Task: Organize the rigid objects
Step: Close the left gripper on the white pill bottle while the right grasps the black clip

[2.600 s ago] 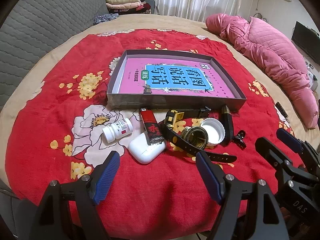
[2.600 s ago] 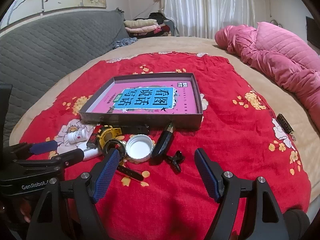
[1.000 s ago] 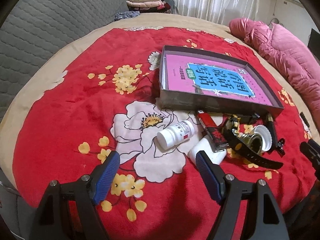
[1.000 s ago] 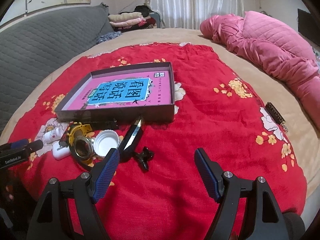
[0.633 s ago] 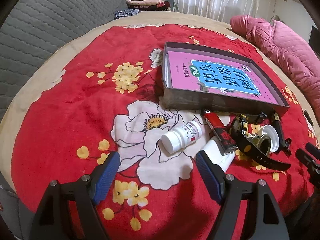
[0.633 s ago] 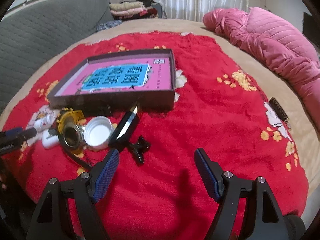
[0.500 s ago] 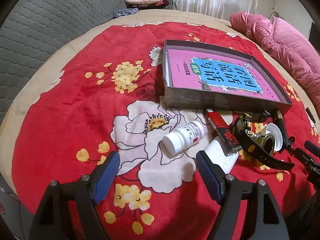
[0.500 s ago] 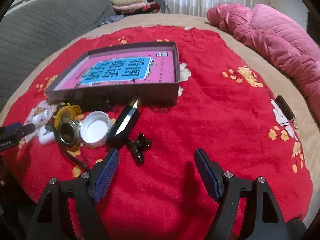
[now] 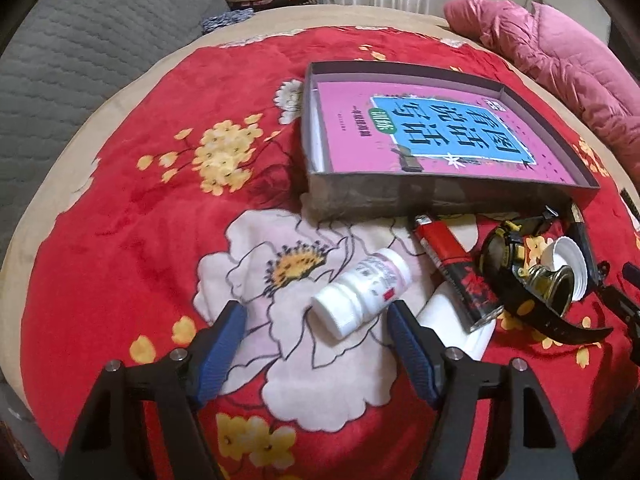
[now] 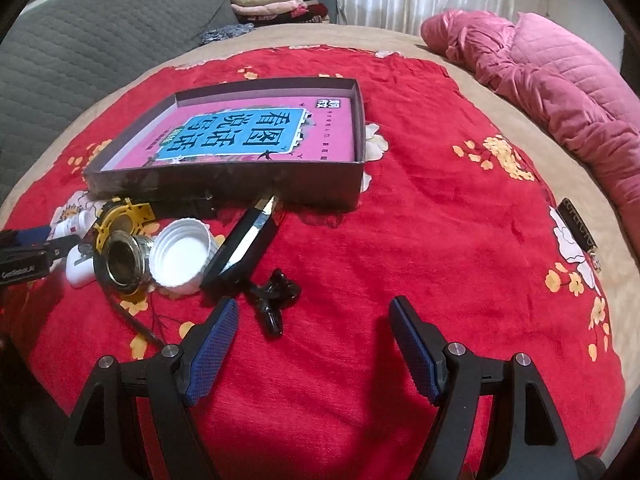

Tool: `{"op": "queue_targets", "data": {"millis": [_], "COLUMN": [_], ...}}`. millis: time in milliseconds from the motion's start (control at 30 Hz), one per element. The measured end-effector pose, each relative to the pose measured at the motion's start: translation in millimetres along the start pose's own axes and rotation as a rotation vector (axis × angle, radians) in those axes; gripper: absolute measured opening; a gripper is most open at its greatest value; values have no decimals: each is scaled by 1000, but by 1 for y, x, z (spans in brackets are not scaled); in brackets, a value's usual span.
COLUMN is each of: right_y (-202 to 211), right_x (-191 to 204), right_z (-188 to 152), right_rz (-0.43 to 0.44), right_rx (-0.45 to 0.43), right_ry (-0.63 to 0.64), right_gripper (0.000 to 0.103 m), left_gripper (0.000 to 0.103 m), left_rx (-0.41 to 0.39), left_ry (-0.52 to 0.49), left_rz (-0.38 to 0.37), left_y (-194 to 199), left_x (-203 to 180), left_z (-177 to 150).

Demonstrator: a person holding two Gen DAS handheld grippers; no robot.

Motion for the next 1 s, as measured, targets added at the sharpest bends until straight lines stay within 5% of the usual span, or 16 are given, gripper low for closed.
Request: {"op": "queue_targets", "data": {"millis": [267, 733, 1000], "right_y": [-7, -21, -22], "right_x": [7, 9, 16], "right_z": [1, 4, 6], "right_rz": [-3, -28, -29], "right_rx": [-1, -1, -17], "right_ry": [55, 157, 211], "right_gripper": [78, 78, 55], "left_gripper": [49, 39, 37], "left_rx": [4, 13, 2], "left_ry": [-51, 28, 34], "left_rz": [-34, -131, -141], "left_y": [-7, -17, -16], "left_x": [-18, -14, -15], "left_z": [8, 8, 7]}}
Point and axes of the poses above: each gripper's, at about its wrist camera, not at the fingertips, and y roughly against the way its jaws point, x to its left, z to its top, the point moved 7 cm from there along -y, roughly the way its jaws point, and after that the axes turned 4 degrees about y, right-handed, at the moved point
